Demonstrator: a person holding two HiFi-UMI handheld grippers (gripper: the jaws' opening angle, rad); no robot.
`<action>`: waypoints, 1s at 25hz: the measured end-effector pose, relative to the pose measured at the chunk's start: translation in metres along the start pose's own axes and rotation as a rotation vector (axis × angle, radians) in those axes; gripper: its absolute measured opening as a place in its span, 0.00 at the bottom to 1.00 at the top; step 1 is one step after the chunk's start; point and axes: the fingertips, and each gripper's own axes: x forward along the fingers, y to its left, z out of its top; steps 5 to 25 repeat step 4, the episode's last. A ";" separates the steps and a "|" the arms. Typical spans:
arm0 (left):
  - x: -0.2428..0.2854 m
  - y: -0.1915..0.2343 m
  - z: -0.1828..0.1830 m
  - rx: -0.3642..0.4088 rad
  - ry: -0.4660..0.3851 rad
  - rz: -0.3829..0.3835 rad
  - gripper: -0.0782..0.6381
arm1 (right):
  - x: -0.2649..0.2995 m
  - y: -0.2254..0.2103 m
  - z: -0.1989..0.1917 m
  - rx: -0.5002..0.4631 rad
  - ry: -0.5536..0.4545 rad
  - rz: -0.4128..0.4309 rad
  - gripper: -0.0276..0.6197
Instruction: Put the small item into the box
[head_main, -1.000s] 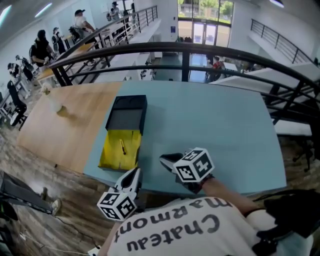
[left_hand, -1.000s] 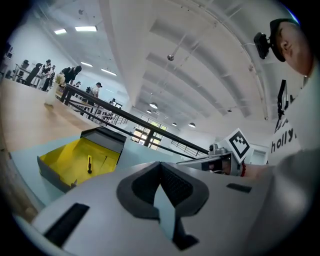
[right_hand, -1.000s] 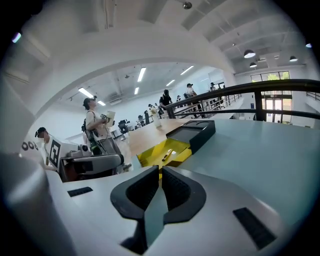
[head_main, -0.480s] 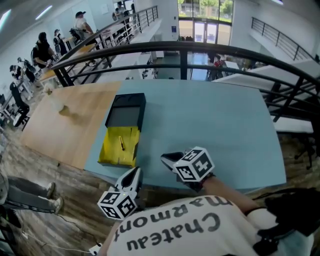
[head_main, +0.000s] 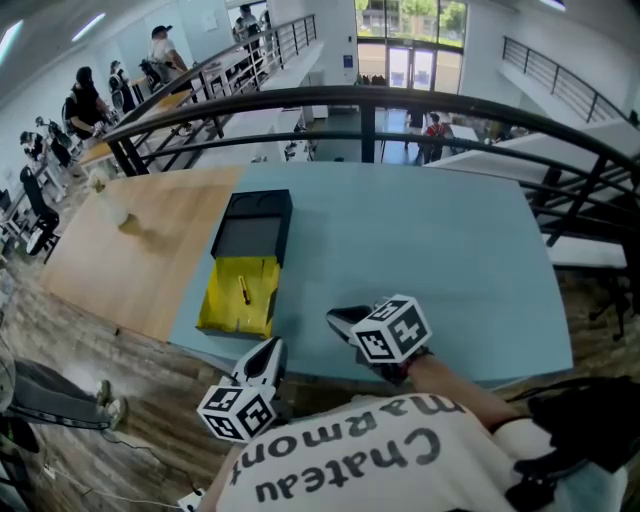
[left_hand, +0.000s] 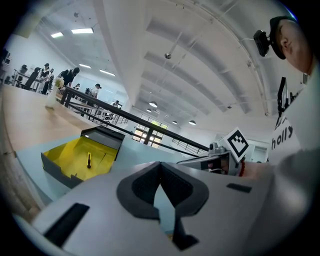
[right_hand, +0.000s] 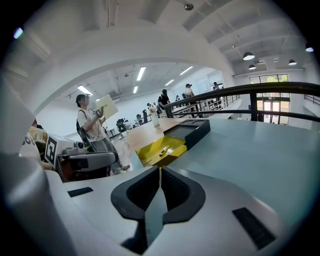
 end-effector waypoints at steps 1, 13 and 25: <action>0.000 0.001 0.000 -0.001 0.001 0.001 0.11 | 0.001 0.000 0.000 0.002 0.003 -0.001 0.11; 0.000 0.004 0.001 -0.002 0.002 0.002 0.11 | 0.003 -0.002 0.001 0.007 0.010 -0.004 0.11; 0.000 0.004 0.001 -0.002 0.002 0.002 0.11 | 0.003 -0.002 0.001 0.007 0.010 -0.004 0.11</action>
